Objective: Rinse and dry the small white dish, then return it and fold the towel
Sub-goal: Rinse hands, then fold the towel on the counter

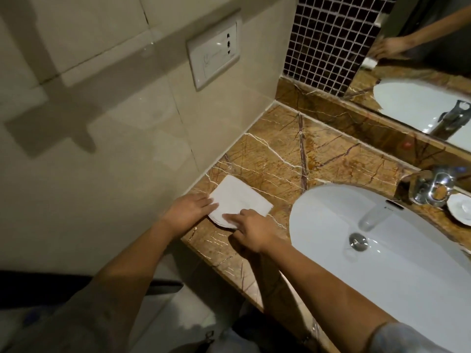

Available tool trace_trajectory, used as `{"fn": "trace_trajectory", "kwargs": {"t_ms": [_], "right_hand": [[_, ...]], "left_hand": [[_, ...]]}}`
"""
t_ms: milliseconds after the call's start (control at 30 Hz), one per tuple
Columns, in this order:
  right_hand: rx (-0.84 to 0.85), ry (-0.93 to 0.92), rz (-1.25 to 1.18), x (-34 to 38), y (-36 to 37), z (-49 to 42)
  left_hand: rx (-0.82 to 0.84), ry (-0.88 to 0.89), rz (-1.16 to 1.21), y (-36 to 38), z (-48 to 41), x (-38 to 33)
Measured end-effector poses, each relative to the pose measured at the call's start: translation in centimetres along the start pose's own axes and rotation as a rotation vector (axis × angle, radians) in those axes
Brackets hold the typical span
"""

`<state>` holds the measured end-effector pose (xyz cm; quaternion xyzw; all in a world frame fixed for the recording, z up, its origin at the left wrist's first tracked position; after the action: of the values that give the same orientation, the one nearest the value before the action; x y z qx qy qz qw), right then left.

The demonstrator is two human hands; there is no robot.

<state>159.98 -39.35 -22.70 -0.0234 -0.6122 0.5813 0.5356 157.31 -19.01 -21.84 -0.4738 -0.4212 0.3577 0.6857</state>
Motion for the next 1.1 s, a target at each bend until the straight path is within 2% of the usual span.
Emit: {"fn": "trace_trajectory", "kwargs": {"t_ms": [167,267,333,467,567,700,800,867,900,1000,1100], "right_hand": [[-0.004,-0.031,0.109,0.3,1.1,0.1],[-0.006,-0.05,0.145,0.2,0.9,0.1],[-0.022,-0.053,0.181,0.2,0.9,0.3],[-0.105,-0.002,0.254,-0.4,0.8,0.8],[-0.134,0.041,0.271,-1.7,-0.2,0.7],[-0.144,0.084,0.274,-3.2,-1.5,0.3],[-0.199,0.073,0.264,-3.9,-1.9,0.5],[-0.297,0.054,0.186,-4.1,-2.3,1.1],[-0.359,0.053,0.145,-4.1,-2.5,1.2],[-0.442,0.125,0.117,-4.2,-2.7,0.5],[-0.399,0.264,0.096,-4.7,-2.5,-0.7]], "left_hand": [[0.038,-0.09,0.206,1.2,0.7,-1.2],[0.064,-0.049,0.147,0.2,-0.5,-1.6],[0.118,-0.1,0.179,-0.3,-1.2,-1.8],[0.142,-0.08,0.156,-1.3,-3.4,-3.1],[0.121,-0.085,0.235,-2.3,-5.2,-3.6],[0.04,-0.179,0.369,-2.8,-6.7,-3.8],[-0.021,-0.036,0.249,-2.8,-7.0,-3.3],[-0.083,0.101,0.144,-2.8,-7.3,-2.5],[-0.115,0.113,0.154,-2.8,-7.7,-2.2],[-0.167,0.004,0.191,-3.4,-9.6,-3.0],[-0.088,-0.093,0.166,-2.8,-11.9,-5.5]]}}
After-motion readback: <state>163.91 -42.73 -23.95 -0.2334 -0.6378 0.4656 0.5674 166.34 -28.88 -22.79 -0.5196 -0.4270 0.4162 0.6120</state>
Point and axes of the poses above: each hand's wrist, its own z-axis away from the middle knuckle, its own y-axis out of the palm, x = y × z, the point moved 2 cm from there along -z, towards the middle knuckle, and after that the axes turned 12 degrees about -z, right-handed, at the moved point
